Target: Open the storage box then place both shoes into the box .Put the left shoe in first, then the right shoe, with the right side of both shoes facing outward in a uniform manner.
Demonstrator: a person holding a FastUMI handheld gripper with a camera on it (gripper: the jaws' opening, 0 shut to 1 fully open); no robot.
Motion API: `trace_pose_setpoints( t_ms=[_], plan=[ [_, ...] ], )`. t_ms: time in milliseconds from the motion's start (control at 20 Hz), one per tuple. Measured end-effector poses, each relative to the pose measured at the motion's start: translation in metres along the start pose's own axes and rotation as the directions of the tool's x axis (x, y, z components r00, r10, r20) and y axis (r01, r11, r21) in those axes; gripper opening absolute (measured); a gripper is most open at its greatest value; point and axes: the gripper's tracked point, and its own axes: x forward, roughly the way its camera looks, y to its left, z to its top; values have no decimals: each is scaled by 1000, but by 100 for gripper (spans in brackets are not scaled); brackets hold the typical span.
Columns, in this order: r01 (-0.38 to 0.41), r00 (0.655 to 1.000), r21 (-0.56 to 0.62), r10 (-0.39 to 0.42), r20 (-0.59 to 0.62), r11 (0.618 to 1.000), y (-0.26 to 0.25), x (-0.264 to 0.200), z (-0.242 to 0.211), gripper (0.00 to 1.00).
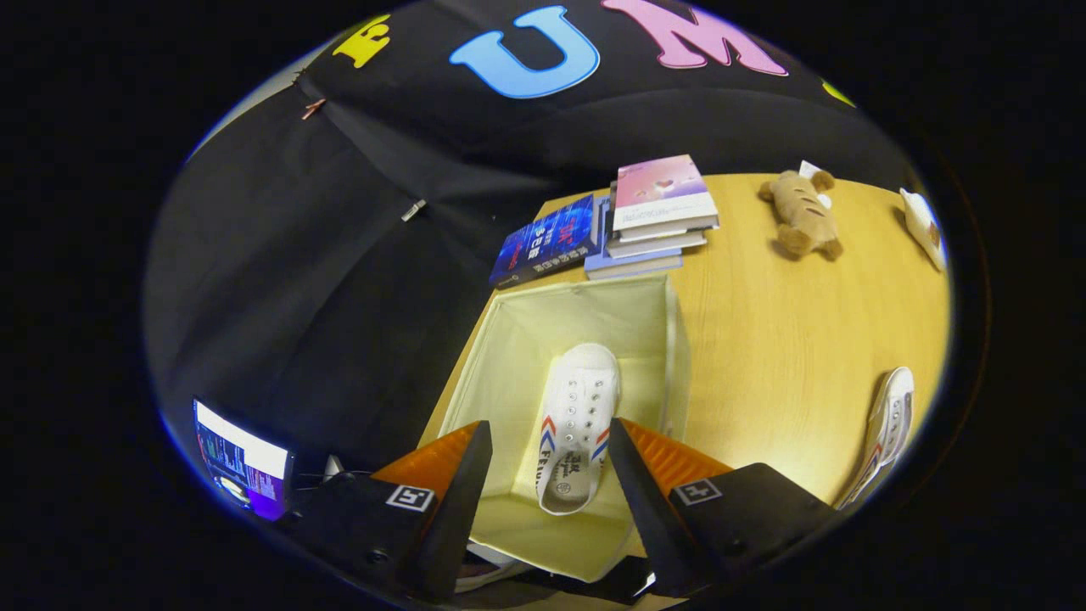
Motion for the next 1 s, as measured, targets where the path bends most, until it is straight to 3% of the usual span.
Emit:
trace_pose_setpoints(
  t_ms=[200,400,650,800,1000],
  plan=[
    [95,990,-19,-92,107,995,-60,-58,21,86],
    [288,943,-19,-280,181,958,-157,-122,14,86],
    [508,860,-10,-506,70,861,-274,-184,-54,86],
    [563,826,-20,-563,-16,826,-319,-194,-97,86],
    [583,805,-68,-587,-81,809,-355,-171,-126,86]
  ],
)
